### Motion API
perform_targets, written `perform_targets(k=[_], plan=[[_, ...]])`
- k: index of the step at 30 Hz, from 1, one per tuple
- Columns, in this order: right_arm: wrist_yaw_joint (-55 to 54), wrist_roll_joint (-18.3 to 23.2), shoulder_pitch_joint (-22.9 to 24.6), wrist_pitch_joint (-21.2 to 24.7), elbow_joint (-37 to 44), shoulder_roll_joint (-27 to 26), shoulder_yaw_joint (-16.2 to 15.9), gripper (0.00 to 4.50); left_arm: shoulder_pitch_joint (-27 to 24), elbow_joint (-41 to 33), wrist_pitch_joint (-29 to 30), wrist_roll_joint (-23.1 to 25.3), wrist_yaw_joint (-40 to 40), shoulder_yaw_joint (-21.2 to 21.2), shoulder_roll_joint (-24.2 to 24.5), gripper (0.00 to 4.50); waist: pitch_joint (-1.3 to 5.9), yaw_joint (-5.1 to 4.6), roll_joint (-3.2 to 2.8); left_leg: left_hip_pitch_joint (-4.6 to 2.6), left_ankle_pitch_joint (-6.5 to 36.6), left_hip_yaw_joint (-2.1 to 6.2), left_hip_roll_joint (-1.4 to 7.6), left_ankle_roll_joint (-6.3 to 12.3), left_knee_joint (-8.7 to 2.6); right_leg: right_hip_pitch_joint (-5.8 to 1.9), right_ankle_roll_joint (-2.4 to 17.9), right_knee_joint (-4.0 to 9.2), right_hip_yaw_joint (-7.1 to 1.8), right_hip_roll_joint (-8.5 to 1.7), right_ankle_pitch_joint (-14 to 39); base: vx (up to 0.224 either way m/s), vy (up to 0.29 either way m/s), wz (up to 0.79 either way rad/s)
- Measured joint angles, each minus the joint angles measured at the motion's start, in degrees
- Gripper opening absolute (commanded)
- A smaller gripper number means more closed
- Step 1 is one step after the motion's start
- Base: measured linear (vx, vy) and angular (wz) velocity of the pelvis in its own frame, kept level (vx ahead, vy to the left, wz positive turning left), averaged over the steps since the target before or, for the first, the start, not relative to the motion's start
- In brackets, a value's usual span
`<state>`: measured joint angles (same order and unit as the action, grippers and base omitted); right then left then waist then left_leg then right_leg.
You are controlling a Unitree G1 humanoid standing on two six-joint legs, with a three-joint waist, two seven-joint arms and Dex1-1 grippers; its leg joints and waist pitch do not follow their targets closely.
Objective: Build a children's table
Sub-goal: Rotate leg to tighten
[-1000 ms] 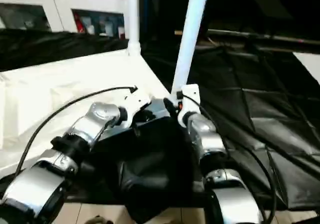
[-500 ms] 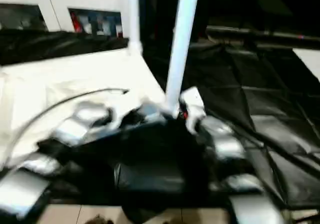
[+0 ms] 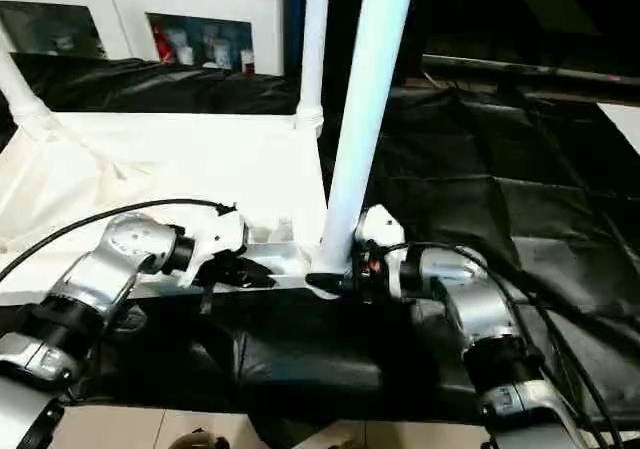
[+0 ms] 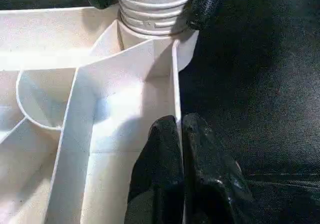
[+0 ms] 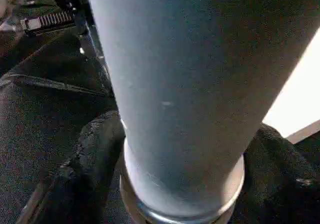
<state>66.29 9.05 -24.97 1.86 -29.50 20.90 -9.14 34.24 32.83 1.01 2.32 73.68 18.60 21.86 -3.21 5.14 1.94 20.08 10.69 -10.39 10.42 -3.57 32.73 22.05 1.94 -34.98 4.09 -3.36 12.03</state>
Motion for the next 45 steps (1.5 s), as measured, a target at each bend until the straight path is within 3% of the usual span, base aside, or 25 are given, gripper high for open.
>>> perform_targets(k=[3,10,12,16,22,24,25,29,34,39,45], plan=[[-0.09,-0.11,0.00,0.45,0.22,-0.06,-0.01,2.84,-0.33,-0.61,0.11,0.01,-0.12,0.00,0.01,0.00,0.00,-0.02,0.06,0.00,-0.04,0.00,0.00,0.06,-0.01,0.00,-0.01,0.00,0.00,0.00,0.01,0.000,0.000,0.00],[-4.39,0.44,1.82,3.39,2.31,-2.28,1.23,2.75,-0.68,-1.05,0.49,0.58,-1.98,-0.09,-0.27,0.00,0.10,-0.05,0.28,-0.03,-0.03,0.00,0.00,0.03,-0.01,-0.03,-0.02,-0.04,-0.02,0.00,0.02,0.000,0.000,0.00],[-9.99,0.02,2.14,3.75,1.48,-4.60,2.56,2.74,-0.33,-0.30,0.77,1.88,-5.22,-0.30,-1.22,0.00,0.19,-0.21,0.47,-0.06,-0.01,0.00,-0.01,-0.02,0.02,-0.17,-0.02,-0.08,-0.06,0.00,0.01,0.000,0.000,0.00],[-28.95,-0.31,-0.63,4.13,-4.70,-12.13,8.22,2.74,2.70,4.21,3.48,4.89,-15.37,-0.61,-5.91,0.00,0.40,-1.26,0.74,-0.18,-0.06,0.00,-0.03,-0.10,0.18,-0.26,-0.27,-0.04,-0.10,-0.04,0.09,0.000,0.000,0.00],[-45.23,-2.53,-6.01,3.45,-11.79,-16.52,10.06,2.74,6.72,9.84,8.20,6.51,-25.45,-0.98,-12.47,0.00,0.64,-1.73,0.81,-0.17,-0.04,0.01,-0.19,-0.07,0.27,-0.33,-0.25,-0.01,-0.26,-0.09,0.04,0.000,0.000,0.00],[-48.12,-3.77,-7.67,2.60,-14.17,-16.58,10.19,3.43,7.84,11.78,9.27,6.63,-27.92,-1.41,-14.62,0.00,0.82,-1.66,0.54,-0.16,0.00,0.00,-0.28,0.00,0.27,-0.30,-0.02,0.00,-0.31,-0.15,-0.13,0.000,0.000,0.00],[-48.35,-4.27,-7.77,2.30,-14.50,-16.59,10.31,3.43,8.01,12.11,9.29,6.63,-28.23,-1.47,-14.98,0.00,0.87,-1.58,0.45,-0.10,0.04,0.00,-0.29,0.05,0.26,-0.31,-0.02,0.00,-0.31,-0.15,-0.13,0.000,0.000,0.00],[-46.05,-4.91,-7.72,0.87,-14.61,-16.06,10.37,3.88,8.18,12.37,8.84,6.62,-27.64,-1.79,-15.03,0.00,0.88,-1.42,0.21,-0.05,0.06,0.02,-0.28,0.09,0.20,-0.26,-0.11,-0.01,-0.26,-0.15,-0.08,0.000,0.000,0.00],[-38.84,-3.31,-7.09,0.38,-14.02,-14.11,10.31,3.92,7.94,12.14,7.27,6.34,-25.15,-1.74,-13.83,0.00,0.84,-1.51,0.15,-0.02,0.06,0.04,-0.22,0.08,0.16,-0.15,-0.12,-0.01,-0.20,-0.12,-0.07,0.000,0.000,0.00],[-18.16,-0.22,-2.30,1.28,-6.68,-5.22,5.38,3.92,3.66,6.11,3.23,3.58,-12.78,-0.72,-6.51,0.00,0.69,-1.30,-0.02,0.10,0.03,0.05,-0.11,0.18,-0.02,-0.09,-0.23,0.00,-0.10,-0.05,0.02,0.000,0.000,0.00],[-7.44,0.96,-0.45,2.63,-1.53,-1.47,2.26,3.92,1.91,2.74,1.67,1.92,-4.73,0.07,-3.81,0.00,0.62,-0.65,0.00,0.07,0.09,-0.03,-0.10,0.25,0.08,-0.04,-0.22,0.08,-0.11,-0.07,0.03,0.000,0.000,0.00]])
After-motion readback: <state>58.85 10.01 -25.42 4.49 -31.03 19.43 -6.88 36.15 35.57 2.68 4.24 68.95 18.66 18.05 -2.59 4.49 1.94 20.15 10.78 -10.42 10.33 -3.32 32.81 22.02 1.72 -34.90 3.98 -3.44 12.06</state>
